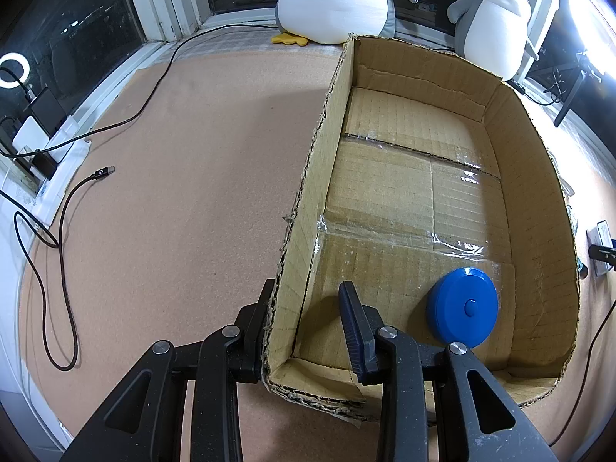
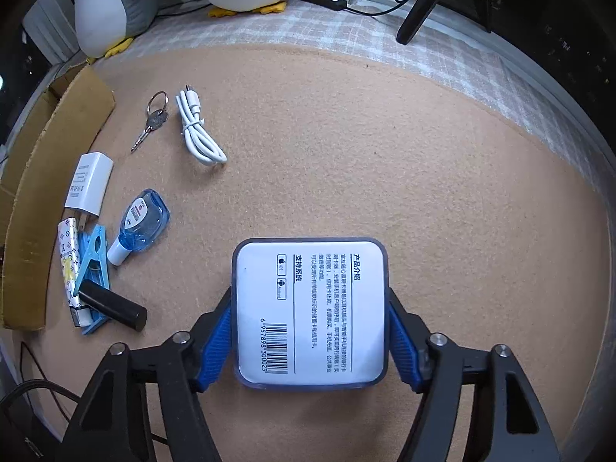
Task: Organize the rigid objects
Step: 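Close the right gripper on the white square barcode box, then carry the white box into the cardboard box and release it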
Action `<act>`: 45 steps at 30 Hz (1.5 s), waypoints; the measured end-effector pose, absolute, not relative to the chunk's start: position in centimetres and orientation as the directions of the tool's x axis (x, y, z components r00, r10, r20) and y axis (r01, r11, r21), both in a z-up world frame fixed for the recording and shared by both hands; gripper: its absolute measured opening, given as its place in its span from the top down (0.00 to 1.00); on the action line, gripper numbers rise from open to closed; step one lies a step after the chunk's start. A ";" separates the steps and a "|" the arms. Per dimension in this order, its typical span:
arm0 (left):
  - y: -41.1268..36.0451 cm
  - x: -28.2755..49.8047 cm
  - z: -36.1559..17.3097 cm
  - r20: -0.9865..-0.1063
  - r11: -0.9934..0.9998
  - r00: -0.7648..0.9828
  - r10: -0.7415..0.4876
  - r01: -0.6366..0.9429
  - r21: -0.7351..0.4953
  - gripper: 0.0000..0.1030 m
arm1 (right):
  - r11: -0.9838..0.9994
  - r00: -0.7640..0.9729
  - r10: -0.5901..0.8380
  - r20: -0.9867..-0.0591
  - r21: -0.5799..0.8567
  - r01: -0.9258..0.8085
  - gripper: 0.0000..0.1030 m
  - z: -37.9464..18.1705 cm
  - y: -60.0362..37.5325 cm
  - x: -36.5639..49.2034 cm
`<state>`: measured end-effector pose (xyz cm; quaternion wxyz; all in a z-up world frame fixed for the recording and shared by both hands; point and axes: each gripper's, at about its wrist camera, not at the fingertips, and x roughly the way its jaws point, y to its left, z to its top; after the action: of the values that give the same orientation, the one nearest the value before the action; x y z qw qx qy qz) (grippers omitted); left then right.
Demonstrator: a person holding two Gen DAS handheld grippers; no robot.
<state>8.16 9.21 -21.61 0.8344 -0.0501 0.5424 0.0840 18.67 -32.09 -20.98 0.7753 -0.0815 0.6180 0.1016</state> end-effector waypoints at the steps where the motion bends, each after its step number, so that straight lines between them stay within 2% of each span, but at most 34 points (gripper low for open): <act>1: 9.2 8.2 -21.6 -0.914 0.981 0.397 0.085 -0.195 0.007 0.67 | 0.966 0.218 0.057 -0.974 -0.002 -0.259 0.36 -21.0 -32.1 18.8; 11: 9.1 8.1 -21.7 -0.914 0.981 0.397 0.085 -0.195 0.007 0.67 | 0.976 0.266 0.095 -0.959 0.037 -0.214 0.36 -20.3 -32.3 17.3; 17: 9.2 8.2 -21.6 -0.914 0.981 0.398 0.086 -0.195 0.007 0.67 | 0.973 0.318 0.127 -0.939 0.055 -0.226 0.36 -17.9 -30.8 16.7; 24: 9.0 8.2 -21.6 -0.913 0.981 0.398 0.088 -0.193 0.010 0.67 | 0.942 0.401 0.223 -0.888 0.091 -0.322 0.36 -13.1 -25.2 16.2; 31: 9.0 8.2 -21.6 -0.914 0.981 0.397 0.087 -0.193 0.009 0.67 | 0.870 0.407 0.354 -0.842 0.136 -0.474 0.36 -10.1 -16.7 15.9; 38: 9.1 8.3 -21.6 -0.914 0.981 0.397 0.086 -0.195 0.007 0.67 | 0.794 0.354 0.409 -0.841 0.137 -0.593 0.36 -10.7 -9.0 15.7; 45: 9.1 8.3 -21.6 -0.914 0.981 0.398 0.085 -0.196 0.006 0.67 | 0.756 0.293 0.373 -0.880 0.106 -0.646 0.36 -14.2 -3.4 16.5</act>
<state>8.28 9.07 -21.55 0.8345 -0.0511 0.5422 0.0840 16.54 -3.45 -14.15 0.7923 -0.1364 0.5002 0.3217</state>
